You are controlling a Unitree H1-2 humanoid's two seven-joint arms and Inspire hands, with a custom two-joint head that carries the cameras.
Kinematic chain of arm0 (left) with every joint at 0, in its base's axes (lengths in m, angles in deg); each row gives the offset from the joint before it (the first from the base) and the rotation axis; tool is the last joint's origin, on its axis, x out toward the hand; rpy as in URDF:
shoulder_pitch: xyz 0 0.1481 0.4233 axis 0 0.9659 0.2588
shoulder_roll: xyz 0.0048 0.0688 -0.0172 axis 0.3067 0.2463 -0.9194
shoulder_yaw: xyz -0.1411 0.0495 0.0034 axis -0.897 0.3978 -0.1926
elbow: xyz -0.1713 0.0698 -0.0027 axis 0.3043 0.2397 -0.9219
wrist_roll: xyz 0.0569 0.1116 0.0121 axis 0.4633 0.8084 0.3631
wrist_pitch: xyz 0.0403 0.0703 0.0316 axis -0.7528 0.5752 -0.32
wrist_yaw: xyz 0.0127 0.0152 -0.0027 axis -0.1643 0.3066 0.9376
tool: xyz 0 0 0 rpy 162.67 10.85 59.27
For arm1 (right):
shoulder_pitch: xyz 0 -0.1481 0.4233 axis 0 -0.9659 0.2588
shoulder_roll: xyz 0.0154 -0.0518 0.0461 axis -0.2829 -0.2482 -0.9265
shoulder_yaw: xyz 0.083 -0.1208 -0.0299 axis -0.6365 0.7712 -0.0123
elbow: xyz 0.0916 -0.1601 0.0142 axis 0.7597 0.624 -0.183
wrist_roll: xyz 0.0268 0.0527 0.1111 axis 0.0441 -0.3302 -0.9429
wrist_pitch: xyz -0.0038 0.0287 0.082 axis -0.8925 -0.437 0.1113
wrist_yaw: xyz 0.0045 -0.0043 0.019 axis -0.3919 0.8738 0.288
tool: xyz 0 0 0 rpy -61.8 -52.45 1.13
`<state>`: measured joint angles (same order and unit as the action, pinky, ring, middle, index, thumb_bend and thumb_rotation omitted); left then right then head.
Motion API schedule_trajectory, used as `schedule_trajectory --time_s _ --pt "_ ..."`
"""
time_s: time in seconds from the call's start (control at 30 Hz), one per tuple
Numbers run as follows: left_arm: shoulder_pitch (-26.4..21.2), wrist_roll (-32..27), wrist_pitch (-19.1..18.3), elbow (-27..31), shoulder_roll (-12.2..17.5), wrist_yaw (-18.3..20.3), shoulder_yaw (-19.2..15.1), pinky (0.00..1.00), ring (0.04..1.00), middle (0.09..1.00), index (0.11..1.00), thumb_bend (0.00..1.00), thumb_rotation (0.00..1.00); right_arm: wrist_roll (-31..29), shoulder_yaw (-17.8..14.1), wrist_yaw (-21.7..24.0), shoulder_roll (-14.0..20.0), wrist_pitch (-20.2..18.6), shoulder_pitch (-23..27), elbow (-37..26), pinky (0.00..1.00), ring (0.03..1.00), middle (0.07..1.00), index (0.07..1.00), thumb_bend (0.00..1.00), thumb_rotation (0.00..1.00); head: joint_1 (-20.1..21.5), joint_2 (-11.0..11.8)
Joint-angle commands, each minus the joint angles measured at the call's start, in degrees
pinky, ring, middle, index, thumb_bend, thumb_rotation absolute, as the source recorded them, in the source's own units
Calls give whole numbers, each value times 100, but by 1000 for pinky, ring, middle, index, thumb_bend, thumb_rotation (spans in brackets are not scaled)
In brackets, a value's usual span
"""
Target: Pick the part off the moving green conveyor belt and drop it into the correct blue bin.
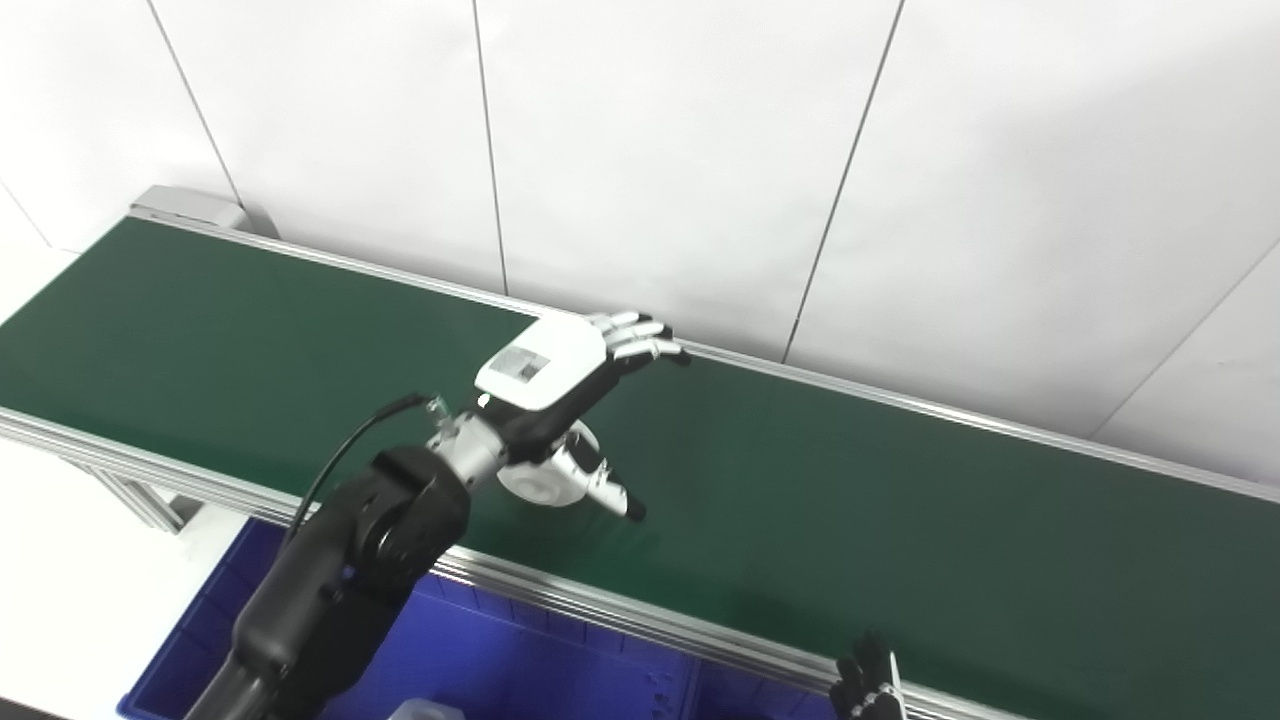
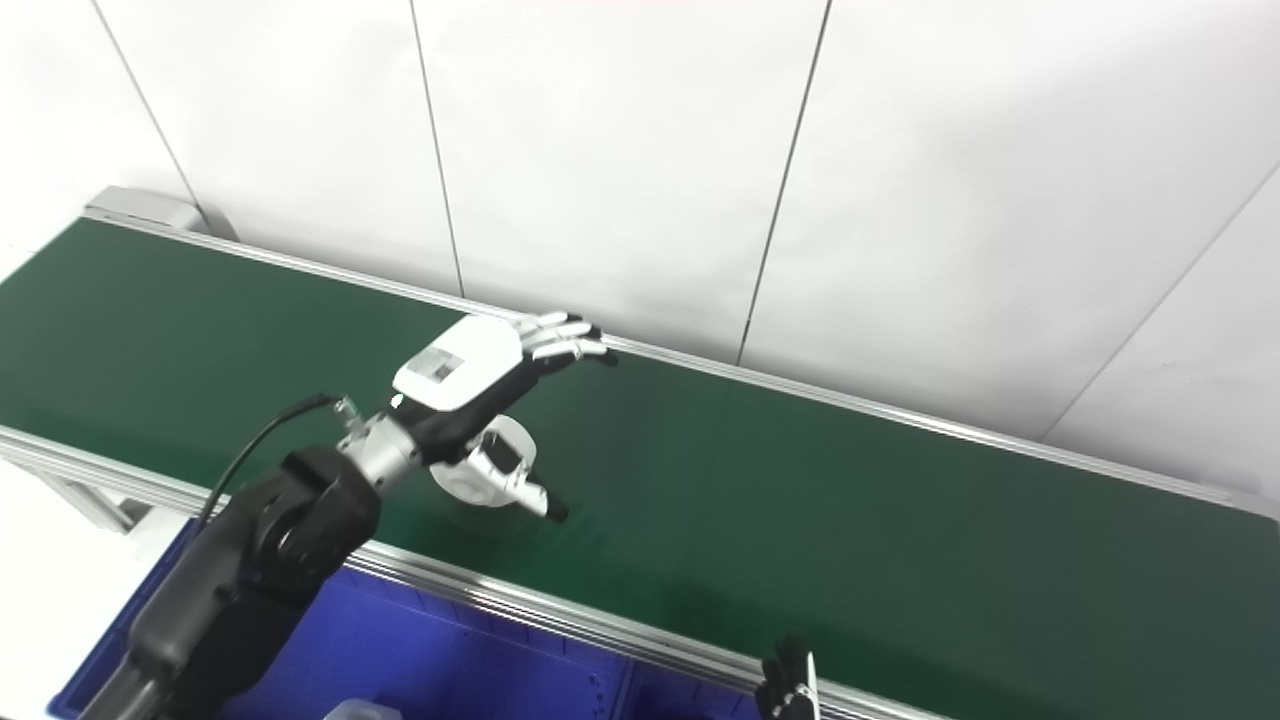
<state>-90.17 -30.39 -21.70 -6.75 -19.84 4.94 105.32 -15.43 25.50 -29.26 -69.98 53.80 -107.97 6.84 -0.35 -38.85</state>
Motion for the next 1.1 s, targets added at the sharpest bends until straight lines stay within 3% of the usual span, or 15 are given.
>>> schedule_trajectory --time_s 0.0,0.33,0.47,0.6,0.67,0.77,0.83,1.0,1.07 --pt "-234 15 -102 -171 -18 -250 -32 905 936 905 816 1000 292 33 146 15 -212 -22 -18 -183 1000 1000 1000 1000 828 987 20 -5" --pt "-297 -101 -264 -687 15 -308 52 874 919 884 822 999 280 65 184 16 -215 -73 -52 -247 1000 1000 1000 1000 811 980 99 -71" --pt "-308 -339 -444 -667 139 182 179 873 923 878 831 989 288 76 184 2 -229 -129 -59 -276 1000 1000 1000 1000 806 976 129 -128" --pt "-329 -641 -792 -570 289 1035 355 834 906 861 820 1000 305 88 204 11 -229 -168 -51 -309 1000 1000 1000 1000 800 978 139 -151" --pt "-344 -636 -954 -557 313 1206 420 814 894 859 814 1000 312 87 206 15 -225 -168 -47 -308 1000 1000 1000 1000 801 981 171 -152" --pt "-364 -541 -998 -636 311 1159 493 796 883 860 816 1000 305 85 213 6 -241 -203 -58 -330 1000 1000 1000 1000 804 976 210 -158" --pt "-378 -384 -871 -802 287 845 551 771 860 845 806 1000 283 138 215 -7 -243 -208 -64 -333 1000 1000 1000 1000 805 980 242 -148" --pt "-433 262 -662 -1593 32 -659 733 687 776 777 759 975 154 158 228 -26 -262 -194 -69 -322 1000 1000 1000 1000 808 982 318 -133" --pt "-481 517 -510 -2095 -109 -1598 814 668 751 756 739 975 137 172 241 -34 -270 -191 -80 -322 1000 1000 1000 1000 809 982 368 -105"
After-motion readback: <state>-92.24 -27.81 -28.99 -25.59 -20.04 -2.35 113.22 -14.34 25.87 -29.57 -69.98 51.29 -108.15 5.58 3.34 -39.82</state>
